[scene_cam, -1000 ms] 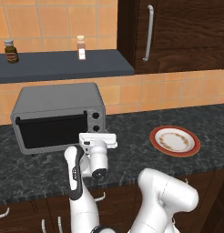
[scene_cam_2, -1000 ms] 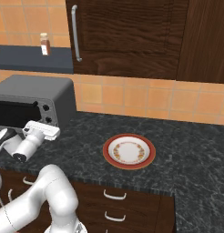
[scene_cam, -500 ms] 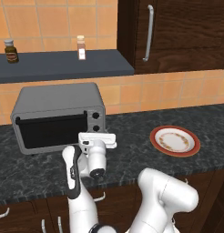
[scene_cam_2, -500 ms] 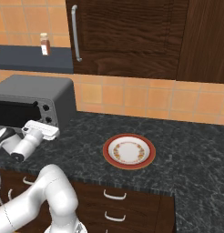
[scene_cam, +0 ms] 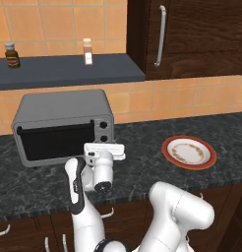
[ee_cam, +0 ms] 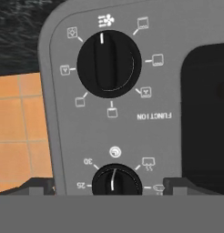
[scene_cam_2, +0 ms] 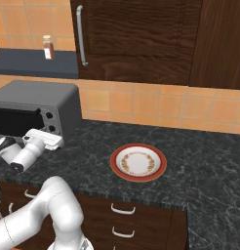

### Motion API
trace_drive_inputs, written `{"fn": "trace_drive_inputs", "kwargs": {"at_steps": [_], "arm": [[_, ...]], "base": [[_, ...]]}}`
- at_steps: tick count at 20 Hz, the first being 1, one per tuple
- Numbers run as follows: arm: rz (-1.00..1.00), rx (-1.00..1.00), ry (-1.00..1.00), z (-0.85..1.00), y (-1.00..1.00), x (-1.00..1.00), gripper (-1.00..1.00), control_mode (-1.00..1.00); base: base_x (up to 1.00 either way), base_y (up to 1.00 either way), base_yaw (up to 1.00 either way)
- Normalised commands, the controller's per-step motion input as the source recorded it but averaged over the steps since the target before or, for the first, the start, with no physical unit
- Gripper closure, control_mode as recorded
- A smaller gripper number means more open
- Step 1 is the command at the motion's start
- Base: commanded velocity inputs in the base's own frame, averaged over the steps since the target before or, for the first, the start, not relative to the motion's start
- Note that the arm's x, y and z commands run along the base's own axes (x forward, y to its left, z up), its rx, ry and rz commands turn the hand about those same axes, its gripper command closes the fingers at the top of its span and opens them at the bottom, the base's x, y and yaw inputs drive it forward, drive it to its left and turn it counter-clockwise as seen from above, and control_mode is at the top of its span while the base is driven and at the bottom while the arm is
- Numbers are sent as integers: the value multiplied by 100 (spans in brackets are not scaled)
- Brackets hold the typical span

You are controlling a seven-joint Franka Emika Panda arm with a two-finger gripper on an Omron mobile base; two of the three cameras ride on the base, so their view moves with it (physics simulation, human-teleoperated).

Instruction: Pick up the kebab skewer and baguette bread, and place them inside the toaster oven. Close the toaster oven door and start by setting the timer.

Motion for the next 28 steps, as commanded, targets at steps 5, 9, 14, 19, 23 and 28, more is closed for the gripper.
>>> {"fn": "trace_drive_inputs", "kwargs": {"at_steps": [5,9,14,19,23,28], "arm": [[-3,1,0,6,0,10,-100,-100],[-2,1,0,0,-1,13,-100,-100],[-1,5,0,0,0,20,-100,-100],[0,7,0,0,0,34,-100,-100],[0,8,0,-4,0,22,-100,-100],[0,6,0,0,4,29,100,-100]], "base": [[0,0,0],[0,0,0],[0,0,0],[0,0,0],[0,0,0],[0,0,0]]}}
